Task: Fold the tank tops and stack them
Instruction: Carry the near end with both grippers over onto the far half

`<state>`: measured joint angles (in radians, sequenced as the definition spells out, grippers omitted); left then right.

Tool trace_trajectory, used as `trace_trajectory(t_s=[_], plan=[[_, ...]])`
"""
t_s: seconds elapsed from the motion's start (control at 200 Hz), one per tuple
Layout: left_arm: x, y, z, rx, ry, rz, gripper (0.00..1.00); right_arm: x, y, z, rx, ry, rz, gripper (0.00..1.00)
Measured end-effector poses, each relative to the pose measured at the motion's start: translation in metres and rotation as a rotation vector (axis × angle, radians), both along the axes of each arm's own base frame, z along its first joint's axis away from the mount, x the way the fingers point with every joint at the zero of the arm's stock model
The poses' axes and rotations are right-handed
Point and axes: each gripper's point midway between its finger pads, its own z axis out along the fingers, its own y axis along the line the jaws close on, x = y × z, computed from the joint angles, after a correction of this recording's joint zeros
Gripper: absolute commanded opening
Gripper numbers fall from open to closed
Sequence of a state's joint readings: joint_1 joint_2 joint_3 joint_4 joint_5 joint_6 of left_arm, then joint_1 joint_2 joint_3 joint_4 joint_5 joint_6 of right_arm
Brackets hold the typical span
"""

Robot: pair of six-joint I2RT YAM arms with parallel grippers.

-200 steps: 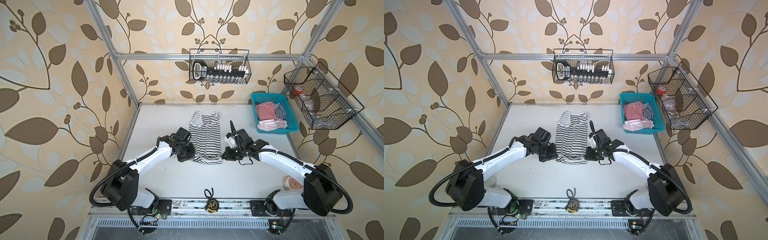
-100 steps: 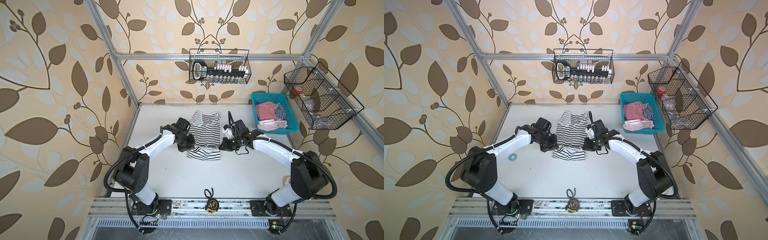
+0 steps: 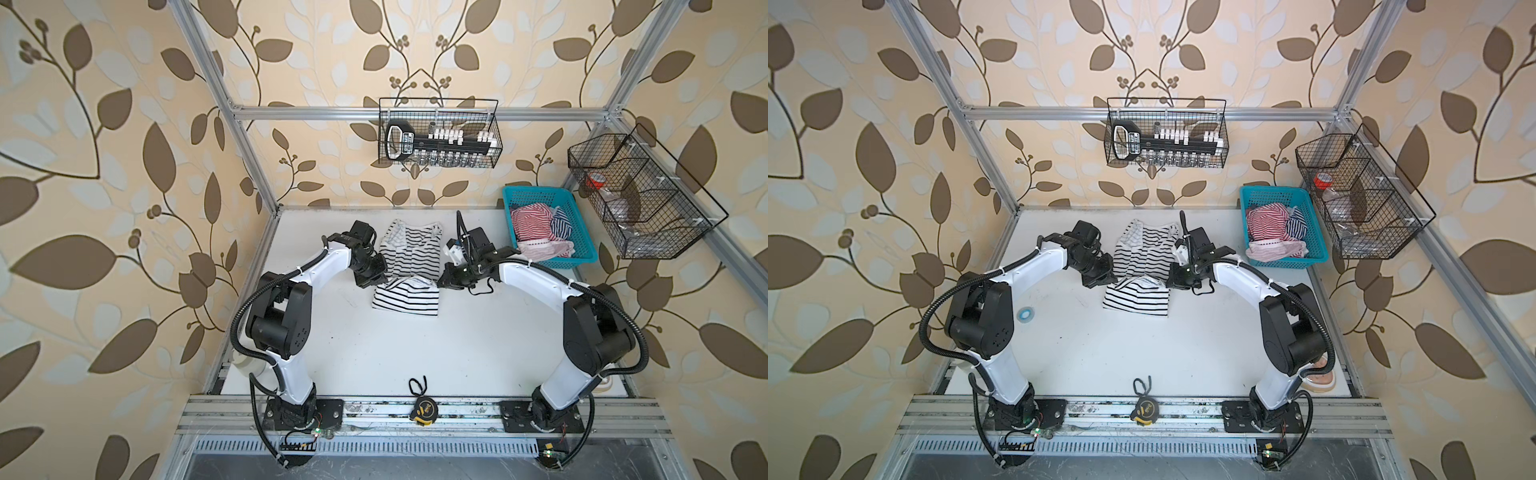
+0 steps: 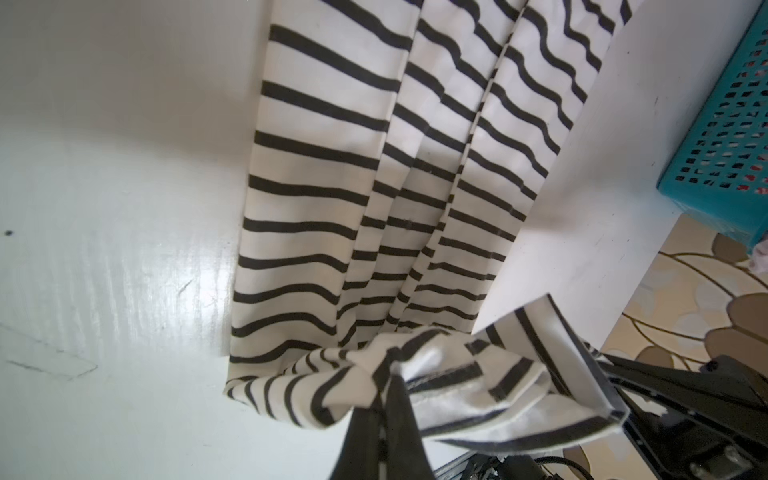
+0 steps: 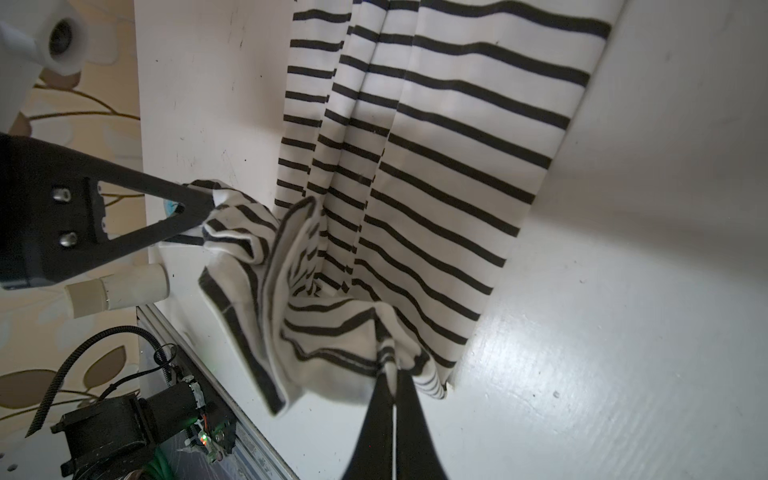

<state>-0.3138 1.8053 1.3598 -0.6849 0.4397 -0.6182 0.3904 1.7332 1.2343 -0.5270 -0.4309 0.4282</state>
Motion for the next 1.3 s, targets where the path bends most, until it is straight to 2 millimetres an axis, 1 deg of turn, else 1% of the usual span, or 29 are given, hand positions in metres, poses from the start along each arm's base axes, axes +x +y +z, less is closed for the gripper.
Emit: trace_trajectory(t_s=[0.08, 0.335, 0.555, 0.675, 0.8, 0.9, 1.03, 1.11, 1.145, 1.23, 1.3], plan=[[0.008, 0.0, 0.0, -0.003, -0.006, -0.002, 0.0, 0.007, 0.0, -0.001, -0.001, -0.001, -0.002, 0.0], [0.03, -0.002, -0.004, -0.025, -0.001, 0.002, 0.0, 0.019, -0.002, -0.011, -0.003, 0.021, -0.01, 0.0], [0.047, -0.003, -0.014, -0.033, 0.009, 0.001, 0.04, 0.028, -0.003, -0.024, -0.005, 0.048, -0.018, 0.0], [0.053, -0.003, -0.019, -0.037, 0.014, -0.001, 0.11, 0.034, -0.004, -0.03, -0.006, 0.059, -0.025, 0.0], [0.057, -0.001, -0.025, -0.038, 0.023, 0.003, 0.19, 0.039, -0.005, -0.035, -0.006, 0.069, -0.03, 0.0], [0.06, 0.003, -0.03, -0.037, 0.033, 0.016, 0.3, 0.043, -0.005, -0.037, 0.0, 0.071, -0.032, 0.0], [0.062, 0.003, -0.033, -0.038, 0.035, 0.015, 0.35, 0.046, -0.005, -0.043, 0.004, 0.081, -0.035, 0.0], [0.067, 0.004, -0.031, -0.04, 0.024, 0.019, 0.4, 0.048, -0.007, -0.047, 0.007, 0.088, -0.042, 0.0], [0.07, 0.004, -0.029, -0.042, 0.015, 0.018, 0.42, 0.049, -0.007, -0.048, 0.01, 0.089, -0.047, 0.05], [0.076, 0.002, -0.023, -0.048, -0.004, 0.02, 0.44, 0.053, -0.009, -0.049, 0.02, 0.086, -0.058, 0.21], [0.08, 0.002, -0.019, -0.051, -0.018, 0.02, 0.45, 0.057, -0.01, -0.047, 0.033, 0.08, -0.071, 0.26]])
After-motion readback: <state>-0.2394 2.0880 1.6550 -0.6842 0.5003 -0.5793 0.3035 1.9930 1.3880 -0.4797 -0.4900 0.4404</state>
